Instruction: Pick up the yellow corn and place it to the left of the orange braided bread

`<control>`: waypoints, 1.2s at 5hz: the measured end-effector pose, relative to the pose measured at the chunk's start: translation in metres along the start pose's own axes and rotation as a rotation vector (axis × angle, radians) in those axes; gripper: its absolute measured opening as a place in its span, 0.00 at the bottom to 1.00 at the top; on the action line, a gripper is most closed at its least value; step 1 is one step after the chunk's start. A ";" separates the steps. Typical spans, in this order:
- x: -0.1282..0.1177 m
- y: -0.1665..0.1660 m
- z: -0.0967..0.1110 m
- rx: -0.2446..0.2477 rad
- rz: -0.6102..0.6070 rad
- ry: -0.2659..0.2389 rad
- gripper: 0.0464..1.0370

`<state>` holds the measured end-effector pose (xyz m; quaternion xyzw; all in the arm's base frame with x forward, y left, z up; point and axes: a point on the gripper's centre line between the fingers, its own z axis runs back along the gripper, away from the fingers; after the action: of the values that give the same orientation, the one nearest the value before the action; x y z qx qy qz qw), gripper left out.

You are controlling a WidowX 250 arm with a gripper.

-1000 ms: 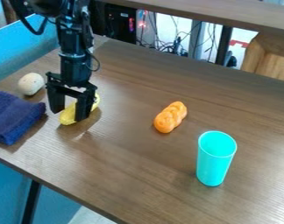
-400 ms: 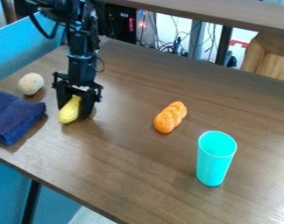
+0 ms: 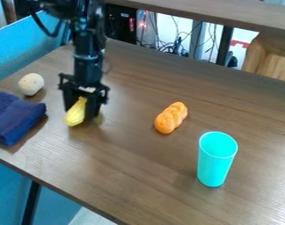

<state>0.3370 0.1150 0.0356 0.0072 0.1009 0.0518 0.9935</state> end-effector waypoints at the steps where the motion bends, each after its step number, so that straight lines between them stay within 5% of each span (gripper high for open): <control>1: 0.001 -0.021 0.032 -0.001 -0.043 -0.077 0.66; 3: 0.016 -0.056 0.034 0.000 -0.106 -0.062 0.65; 4: 0.029 -0.069 0.018 -0.050 -0.133 -0.020 0.65; 6: 0.045 -0.081 0.002 -0.023 -0.118 0.034 0.65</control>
<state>0.3892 0.0394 0.0269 -0.0109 0.1173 -0.0057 0.9930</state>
